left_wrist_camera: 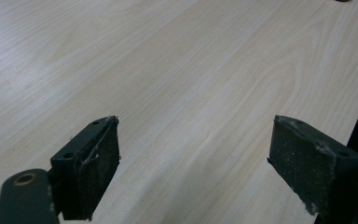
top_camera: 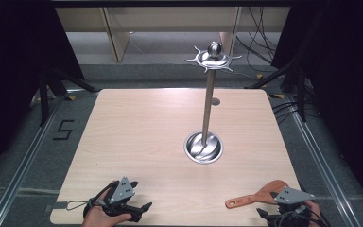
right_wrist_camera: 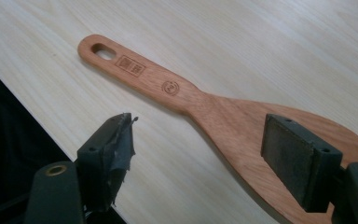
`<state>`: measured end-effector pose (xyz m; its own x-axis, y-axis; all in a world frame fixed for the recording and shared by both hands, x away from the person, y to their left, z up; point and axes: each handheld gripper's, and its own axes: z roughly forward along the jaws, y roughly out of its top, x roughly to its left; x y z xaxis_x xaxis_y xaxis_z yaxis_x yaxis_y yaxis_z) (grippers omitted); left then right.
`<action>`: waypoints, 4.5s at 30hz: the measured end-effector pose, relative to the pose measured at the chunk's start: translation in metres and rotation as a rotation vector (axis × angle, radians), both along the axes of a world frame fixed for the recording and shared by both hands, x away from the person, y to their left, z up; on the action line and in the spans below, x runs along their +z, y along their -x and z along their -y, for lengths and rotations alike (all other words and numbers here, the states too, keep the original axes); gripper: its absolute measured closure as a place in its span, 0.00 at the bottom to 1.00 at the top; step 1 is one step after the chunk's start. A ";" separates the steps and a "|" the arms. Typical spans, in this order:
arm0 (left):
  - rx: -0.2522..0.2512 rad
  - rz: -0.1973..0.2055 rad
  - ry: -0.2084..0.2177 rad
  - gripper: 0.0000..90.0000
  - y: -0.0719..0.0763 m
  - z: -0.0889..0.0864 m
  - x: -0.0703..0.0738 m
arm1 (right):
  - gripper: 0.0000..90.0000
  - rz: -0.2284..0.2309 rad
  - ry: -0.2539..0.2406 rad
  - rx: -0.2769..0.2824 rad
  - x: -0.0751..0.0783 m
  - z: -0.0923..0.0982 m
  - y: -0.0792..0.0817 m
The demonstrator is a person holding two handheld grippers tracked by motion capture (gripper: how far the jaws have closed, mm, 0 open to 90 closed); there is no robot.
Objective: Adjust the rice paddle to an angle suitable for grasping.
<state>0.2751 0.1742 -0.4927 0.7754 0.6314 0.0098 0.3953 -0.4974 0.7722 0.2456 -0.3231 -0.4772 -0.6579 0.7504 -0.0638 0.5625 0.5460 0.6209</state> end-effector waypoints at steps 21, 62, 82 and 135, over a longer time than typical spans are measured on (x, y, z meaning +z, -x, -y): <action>-0.013 -0.002 0.011 0.17 -0.001 -0.001 0.002 | 0.34 -0.119 0.105 0.216 0.013 -0.041 -0.038; -0.006 0.004 0.009 0.18 0.000 0.000 0.000 | 0.69 -0.386 0.367 0.291 0.004 -0.079 -0.095; 0.004 0.021 0.014 0.18 0.001 0.000 0.002 | 0.74 -0.375 0.435 0.333 0.004 -0.093 -0.109; 0.003 0.028 0.013 0.18 -0.001 -0.001 0.002 | 0.75 0.226 -0.284 0.115 0.139 -0.036 -0.097</action>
